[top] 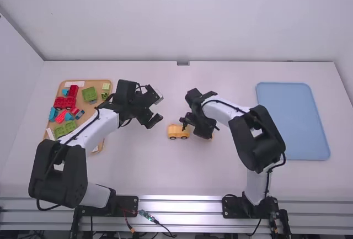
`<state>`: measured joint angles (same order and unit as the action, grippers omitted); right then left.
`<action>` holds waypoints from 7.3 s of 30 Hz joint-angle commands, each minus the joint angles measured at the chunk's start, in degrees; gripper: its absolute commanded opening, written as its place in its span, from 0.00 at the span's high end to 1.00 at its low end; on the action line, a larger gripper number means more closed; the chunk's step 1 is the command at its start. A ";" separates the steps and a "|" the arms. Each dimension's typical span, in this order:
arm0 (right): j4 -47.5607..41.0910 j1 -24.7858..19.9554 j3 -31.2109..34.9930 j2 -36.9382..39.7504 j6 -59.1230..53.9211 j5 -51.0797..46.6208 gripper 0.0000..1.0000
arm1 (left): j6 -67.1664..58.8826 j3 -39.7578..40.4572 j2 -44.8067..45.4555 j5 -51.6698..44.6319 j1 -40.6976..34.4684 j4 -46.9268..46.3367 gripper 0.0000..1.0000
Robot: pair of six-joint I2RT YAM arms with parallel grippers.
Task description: Assemble lego blocks to make yellow taxi
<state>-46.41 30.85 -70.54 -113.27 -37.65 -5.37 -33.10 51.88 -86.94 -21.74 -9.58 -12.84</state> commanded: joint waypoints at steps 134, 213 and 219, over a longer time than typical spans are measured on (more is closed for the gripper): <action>29.94 -18.03 18.86 10.34 -34.12 56.26 0.95 | -20.91 -7.06 -32.92 -35.85 -3.45 38.38 0.29; 44.06 -6.23 20.81 3.92 -22.12 47.01 1.00 | -32.49 -6.73 -32.89 -33.07 -3.91 31.56 0.71; 44.57 -5.16 20.81 3.92 -17.94 41.59 1.00 | -32.47 -6.75 -32.89 -33.05 -3.93 31.50 0.72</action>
<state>-1.32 23.51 -50.41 -107.18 -57.52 44.07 -63.40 45.63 -118.80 -58.26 -12.86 18.76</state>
